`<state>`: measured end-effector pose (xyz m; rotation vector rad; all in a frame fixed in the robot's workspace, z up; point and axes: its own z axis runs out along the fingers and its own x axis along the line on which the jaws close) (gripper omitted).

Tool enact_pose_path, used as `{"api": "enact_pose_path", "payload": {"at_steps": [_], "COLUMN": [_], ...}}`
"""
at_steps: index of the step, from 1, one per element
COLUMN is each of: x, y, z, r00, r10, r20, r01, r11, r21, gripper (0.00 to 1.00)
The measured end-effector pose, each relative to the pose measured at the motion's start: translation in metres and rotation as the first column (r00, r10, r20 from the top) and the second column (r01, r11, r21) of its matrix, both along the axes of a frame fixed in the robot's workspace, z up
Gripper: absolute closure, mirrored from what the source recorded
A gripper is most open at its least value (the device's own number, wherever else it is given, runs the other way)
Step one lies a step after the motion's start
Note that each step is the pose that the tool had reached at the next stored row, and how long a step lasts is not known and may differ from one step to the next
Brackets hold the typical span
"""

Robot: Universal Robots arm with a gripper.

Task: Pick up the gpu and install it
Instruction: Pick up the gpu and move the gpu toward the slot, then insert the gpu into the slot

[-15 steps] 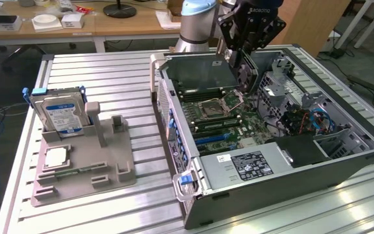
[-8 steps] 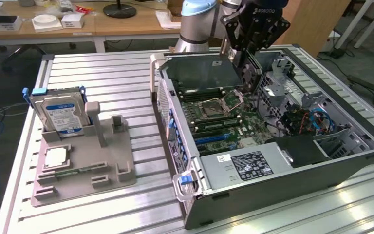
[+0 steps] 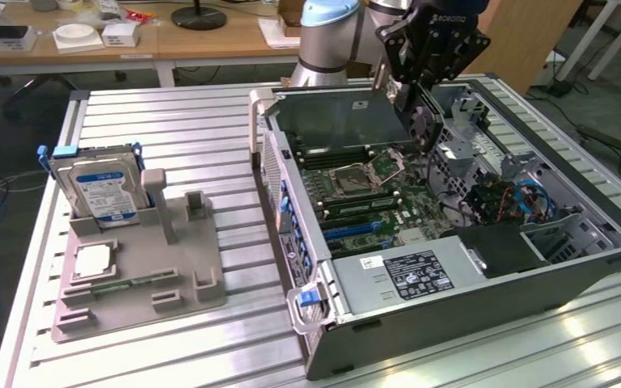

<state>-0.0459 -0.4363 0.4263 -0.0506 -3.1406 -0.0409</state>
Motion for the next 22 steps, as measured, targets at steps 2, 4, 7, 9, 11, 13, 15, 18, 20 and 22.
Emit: {"api": "enact_pose_path", "payload": {"at_steps": [2,4,7,9,11,13,15,18,20,22], "x": [0.0031,0.0063,0.0093,0.0092,0.0093,0.0093,0.0093,0.0093,0.0093,0.0093], "y": [0.0000,0.0000,0.0000,0.0000,0.0000,0.0000,0.0000,0.0000,0.0000,0.0000], "z": [-0.0001,-0.0002,-0.0003,-0.0004,-0.0004,-0.0004,-0.0004,-0.0004,-0.0004,-0.0004], "r00": [1.0000,1.0000,1.0000,1.0000,1.0000,1.0000,1.0000,1.0000,1.0000,1.0000], "r10": [0.000,0.000,0.000,0.000,0.000,0.000,0.000,0.000,0.000,0.003], "r20": [0.0000,0.0001,-0.0001,0.0000,0.0000,0.0000,0.0000,0.0000,0.0000,0.0000], "r01": [0.000,0.000,0.000,0.000,0.000,0.000,0.000,0.000,0.000,-0.003], "r11": [1.0000,1.0000,1.0000,1.0000,1.0000,1.0000,1.0000,1.0000,1.0000,1.0000], "r21": [-0.0001,0.0000,-0.0001,0.0000,0.0000,0.0001,0.0000,0.0001,0.0001,0.0001], "gripper": [0.73,0.73,0.73,0.73,0.73,0.73,0.73,0.73,0.73,0.73]}}
